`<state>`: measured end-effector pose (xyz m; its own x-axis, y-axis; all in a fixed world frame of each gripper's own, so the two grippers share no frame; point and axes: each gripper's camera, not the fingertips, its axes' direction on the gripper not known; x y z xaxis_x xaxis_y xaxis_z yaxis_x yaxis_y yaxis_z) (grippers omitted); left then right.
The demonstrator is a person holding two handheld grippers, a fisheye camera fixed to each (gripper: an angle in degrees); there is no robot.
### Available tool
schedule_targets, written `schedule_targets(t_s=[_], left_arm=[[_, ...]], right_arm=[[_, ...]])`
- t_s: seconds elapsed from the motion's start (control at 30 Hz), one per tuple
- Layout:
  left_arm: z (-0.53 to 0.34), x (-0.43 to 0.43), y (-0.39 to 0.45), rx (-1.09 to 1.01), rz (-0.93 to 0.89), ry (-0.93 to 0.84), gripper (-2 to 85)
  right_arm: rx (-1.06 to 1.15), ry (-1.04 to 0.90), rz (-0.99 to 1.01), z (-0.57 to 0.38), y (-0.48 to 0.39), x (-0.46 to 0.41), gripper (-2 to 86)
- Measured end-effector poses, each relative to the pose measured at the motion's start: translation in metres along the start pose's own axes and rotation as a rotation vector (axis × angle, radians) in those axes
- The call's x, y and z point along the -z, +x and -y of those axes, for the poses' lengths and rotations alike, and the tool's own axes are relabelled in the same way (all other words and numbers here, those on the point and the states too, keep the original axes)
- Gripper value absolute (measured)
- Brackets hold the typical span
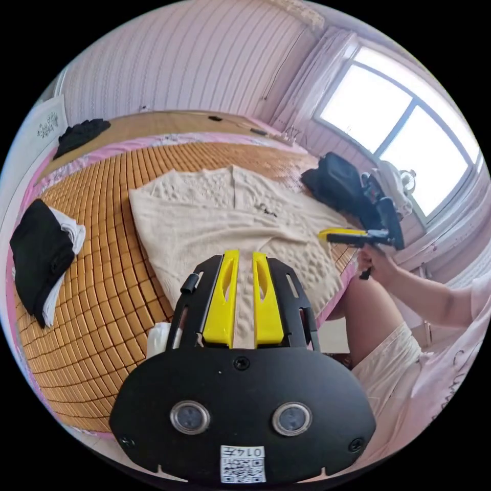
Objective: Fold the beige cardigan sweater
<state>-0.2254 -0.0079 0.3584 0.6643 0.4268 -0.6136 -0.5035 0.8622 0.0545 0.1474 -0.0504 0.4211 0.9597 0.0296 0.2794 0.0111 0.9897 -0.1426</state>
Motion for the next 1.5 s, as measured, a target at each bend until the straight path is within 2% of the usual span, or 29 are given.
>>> schedule_targets(t_s=[0.13, 0.3, 0.5, 0.67, 0.83, 0.9, 1.03, 1.23, 1.4, 1.5], left_arm=[[0.013, -0.04, 0.019, -0.063, 0.11, -0.134, 5.7], [0.035, -0.089, 0.04, -0.093, 0.223, -0.25, 5.9], [0.047, -0.096, 0.062, -0.122, 0.233, -0.215, 2.6], [0.062, -0.084, 0.088, -0.185, 0.242, -0.168, 1.3], [0.077, -0.074, 0.115, -0.252, 0.203, -0.084, 0.7], [0.088, -0.093, 0.124, -0.251, 0.144, -0.121, 0.9], [0.097, -0.146, 0.131, -0.221, 0.157, -0.278, 1.4], [0.105, -0.135, 0.154, -0.232, 0.193, -0.244, 2.9], [0.118, -0.12, 0.184, -0.211, 0.089, -0.227, 4.1], [0.138, -0.125, 0.222, -0.279, 0.079, -0.22, 5.0]], right_arm=[[0.026, -0.012, -0.088, 0.03, 0.014, -0.015, 11.4], [0.103, -0.162, -0.157, 0.056, 0.024, -0.059, 9.3], [0.144, -0.136, -0.102, 0.072, 0.045, -0.022, 1.0], [0.198, -0.089, -0.041, 0.098, 0.061, 0.018, -0.3], [0.171, -0.178, -0.098, 0.124, 0.08, 0.023, -0.3], [0.117, -0.295, -0.148, 0.127, 0.1, 0.007, -0.2], [0.01, -0.351, -0.091, 0.112, 0.13, -0.022, 0.0], [0.058, -0.112, -0.137, 0.044, 0.131, 0.027, 2.6], [-0.149, 0.114, -0.288, -0.069, 0.172, 0.089, 6.9], [-0.246, 0.147, -0.385, -0.11, 0.2, 0.107, 7.8]])
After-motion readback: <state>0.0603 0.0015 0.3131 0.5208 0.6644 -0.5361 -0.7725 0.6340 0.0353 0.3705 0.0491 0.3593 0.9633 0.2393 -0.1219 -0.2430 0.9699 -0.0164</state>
